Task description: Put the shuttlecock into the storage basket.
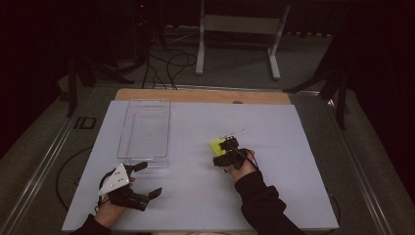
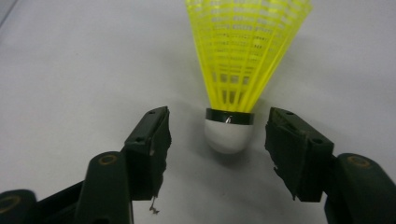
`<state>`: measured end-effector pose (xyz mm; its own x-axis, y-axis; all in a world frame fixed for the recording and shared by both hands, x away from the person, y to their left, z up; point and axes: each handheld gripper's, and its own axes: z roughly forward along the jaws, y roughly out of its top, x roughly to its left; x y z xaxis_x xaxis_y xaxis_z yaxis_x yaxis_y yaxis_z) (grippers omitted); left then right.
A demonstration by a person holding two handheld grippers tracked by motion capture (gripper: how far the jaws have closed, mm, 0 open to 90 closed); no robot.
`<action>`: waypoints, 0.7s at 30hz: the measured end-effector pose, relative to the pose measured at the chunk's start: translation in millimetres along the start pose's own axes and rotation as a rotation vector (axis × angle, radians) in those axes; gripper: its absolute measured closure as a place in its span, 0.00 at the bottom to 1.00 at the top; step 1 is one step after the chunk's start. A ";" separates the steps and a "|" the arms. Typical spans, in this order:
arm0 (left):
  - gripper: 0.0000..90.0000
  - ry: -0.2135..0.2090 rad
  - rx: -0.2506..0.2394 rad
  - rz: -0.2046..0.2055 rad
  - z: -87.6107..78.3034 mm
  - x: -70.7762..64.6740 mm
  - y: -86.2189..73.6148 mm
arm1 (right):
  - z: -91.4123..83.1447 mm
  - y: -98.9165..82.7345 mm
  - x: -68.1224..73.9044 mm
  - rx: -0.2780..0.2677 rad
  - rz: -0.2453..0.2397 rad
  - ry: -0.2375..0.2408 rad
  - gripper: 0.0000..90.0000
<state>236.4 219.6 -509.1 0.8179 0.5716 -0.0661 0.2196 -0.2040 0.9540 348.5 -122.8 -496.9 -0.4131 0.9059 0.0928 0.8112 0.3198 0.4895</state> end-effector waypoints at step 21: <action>0.00 -0.001 0.002 0.000 0.0 0.0 -0.1 | 11.4 -1.9 -4.1 0.049 -0.001 -0.030 0.71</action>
<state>236.4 219.6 -509.1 0.8187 0.5704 -0.0663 0.2207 -0.2060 0.9533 353.4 -124.0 -508.1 -0.4023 0.9131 0.0663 0.8302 0.3333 0.4469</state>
